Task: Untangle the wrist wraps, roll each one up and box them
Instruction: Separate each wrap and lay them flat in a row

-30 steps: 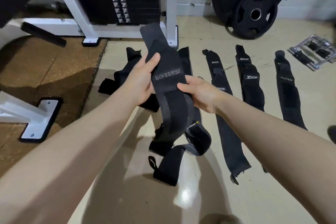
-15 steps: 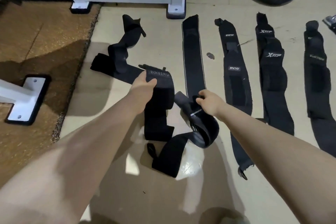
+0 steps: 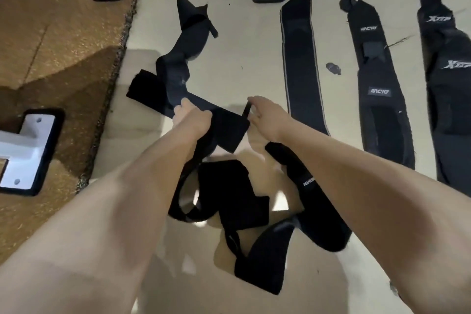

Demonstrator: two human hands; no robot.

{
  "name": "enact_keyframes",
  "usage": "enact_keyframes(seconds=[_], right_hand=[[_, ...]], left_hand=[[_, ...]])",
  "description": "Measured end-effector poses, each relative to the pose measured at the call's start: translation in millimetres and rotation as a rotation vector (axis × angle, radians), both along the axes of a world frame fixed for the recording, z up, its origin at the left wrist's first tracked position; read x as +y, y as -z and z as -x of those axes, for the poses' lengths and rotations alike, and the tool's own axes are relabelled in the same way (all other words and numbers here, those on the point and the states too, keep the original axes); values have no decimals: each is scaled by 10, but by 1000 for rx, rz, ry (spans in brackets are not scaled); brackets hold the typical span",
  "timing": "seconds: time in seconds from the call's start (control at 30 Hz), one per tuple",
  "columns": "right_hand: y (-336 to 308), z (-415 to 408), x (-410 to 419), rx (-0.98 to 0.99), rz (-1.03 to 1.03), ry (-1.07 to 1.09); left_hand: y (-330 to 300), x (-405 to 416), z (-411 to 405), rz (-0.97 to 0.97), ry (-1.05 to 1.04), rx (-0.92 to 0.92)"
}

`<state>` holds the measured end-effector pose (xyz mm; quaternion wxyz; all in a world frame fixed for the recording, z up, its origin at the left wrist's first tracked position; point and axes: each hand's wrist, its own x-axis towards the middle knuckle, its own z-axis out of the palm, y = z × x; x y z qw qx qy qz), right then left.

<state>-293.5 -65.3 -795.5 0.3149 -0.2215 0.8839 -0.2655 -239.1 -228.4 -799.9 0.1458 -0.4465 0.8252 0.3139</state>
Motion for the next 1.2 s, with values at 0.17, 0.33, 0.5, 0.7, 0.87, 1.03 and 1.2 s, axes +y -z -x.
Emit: enact_keyframes(seconds=[0.17, 0.33, 0.5, 0.7, 0.87, 1.03, 1.2], right_hand=[[329, 47, -272, -68, -33, -14], [525, -26, -273, -29, -129, -46], [354, -9, -212, -94, 51, 157], [-14, -62, 211, -397, 323, 509], [-324, -150, 439, -538, 526, 683], [-724, -389, 644, -634, 570, 724], [-1044, -607, 927, -712, 418, 674]], left_hand=[[256, -399, 234, 100, -48, 81], [553, -686, 261, 72, 10, 89], [567, -620, 199, 74, 42, 277], [-158, -65, 65, -153, -58, 698], [-713, 176, -112, -336, -80, 843], [-1061, 449, -529, -519, -37, 804], [-1258, 633, -1057, -759, -77, 725]])
